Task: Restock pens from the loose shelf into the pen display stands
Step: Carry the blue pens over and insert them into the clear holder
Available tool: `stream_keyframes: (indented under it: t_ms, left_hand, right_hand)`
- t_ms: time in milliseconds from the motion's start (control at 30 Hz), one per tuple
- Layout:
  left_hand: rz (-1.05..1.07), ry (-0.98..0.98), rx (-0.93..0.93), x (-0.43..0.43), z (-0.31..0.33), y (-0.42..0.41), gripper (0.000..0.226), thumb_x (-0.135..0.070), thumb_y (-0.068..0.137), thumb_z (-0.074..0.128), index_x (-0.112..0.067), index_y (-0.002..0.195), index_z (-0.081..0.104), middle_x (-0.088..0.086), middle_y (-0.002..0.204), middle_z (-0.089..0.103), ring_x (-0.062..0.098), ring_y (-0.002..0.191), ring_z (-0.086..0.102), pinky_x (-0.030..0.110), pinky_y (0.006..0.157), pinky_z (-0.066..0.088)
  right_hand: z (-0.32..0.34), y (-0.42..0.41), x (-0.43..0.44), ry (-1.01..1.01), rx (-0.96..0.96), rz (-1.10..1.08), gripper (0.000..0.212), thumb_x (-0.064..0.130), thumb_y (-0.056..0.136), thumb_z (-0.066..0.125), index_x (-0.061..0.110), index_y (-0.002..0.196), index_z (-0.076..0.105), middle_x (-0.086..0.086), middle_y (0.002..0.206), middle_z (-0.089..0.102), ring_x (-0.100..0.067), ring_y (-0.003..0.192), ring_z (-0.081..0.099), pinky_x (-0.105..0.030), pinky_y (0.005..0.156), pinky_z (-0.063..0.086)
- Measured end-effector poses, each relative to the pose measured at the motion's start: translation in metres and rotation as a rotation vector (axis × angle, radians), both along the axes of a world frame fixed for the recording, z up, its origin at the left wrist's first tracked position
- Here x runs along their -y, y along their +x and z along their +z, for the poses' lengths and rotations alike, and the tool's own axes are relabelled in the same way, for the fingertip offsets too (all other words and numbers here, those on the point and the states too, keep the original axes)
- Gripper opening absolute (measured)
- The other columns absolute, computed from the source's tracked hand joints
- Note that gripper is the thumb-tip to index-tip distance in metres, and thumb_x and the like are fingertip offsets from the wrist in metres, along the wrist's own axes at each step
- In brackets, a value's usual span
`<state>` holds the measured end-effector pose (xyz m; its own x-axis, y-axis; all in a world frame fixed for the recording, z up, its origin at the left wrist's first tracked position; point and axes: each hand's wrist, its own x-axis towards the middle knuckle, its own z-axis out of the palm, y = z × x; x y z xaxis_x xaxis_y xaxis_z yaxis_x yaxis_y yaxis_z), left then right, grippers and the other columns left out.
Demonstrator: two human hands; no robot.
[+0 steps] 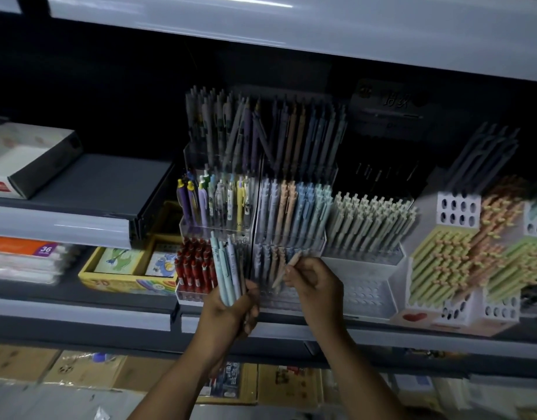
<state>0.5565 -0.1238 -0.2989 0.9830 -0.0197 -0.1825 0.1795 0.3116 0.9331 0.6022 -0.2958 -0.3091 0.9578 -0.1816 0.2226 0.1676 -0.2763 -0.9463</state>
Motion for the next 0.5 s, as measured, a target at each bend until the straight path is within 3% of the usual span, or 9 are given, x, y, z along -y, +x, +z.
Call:
stream_keyframes:
  t_ms: [100,300,500]
  left_hand:
    - [0.01,-0.011,-0.017,-0.002,-0.002,-0.003,0.017,-0.012,0.099,0.063,-0.011,0.083,0.058,0.014,0.061,0.049,0.018,0.044,0.036,0.024,0.044,0.029]
    - [0.043,0.005,-0.045,-0.004,-0.005,-0.008,0.01,-0.009,0.1,0.062,-0.005,0.091,0.058,0.014,0.059,0.051,0.018,0.043,0.035,0.023,0.043,0.03]
    - [0.064,0.012,-0.046,-0.004,-0.003,-0.007,0.01,-0.009,0.101,0.06,-0.003,0.093,0.057,0.011,0.059,0.052,0.019,0.042,0.035,0.024,0.042,0.03]
  right_hand:
    - [-0.012,0.0,-0.005,-0.14,0.048,0.044,0.006,0.017,0.092,0.073,0.016,0.087,0.07,0.004,0.082,0.074,-0.01,0.078,0.072,-0.039,0.073,0.06]
    - [-0.021,0.0,-0.015,-0.389,0.151,-0.076,0.014,0.015,0.088,0.077,0.012,0.08,0.066,0.0,0.076,0.067,-0.009,0.068,0.065,-0.031,0.061,0.055]
    - [-0.021,0.002,-0.029,-0.523,-0.007,-0.124,0.033,0.018,0.091,0.073,0.026,0.069,0.05,0.001,0.067,0.061,-0.012,0.061,0.058,-0.021,0.053,0.041]
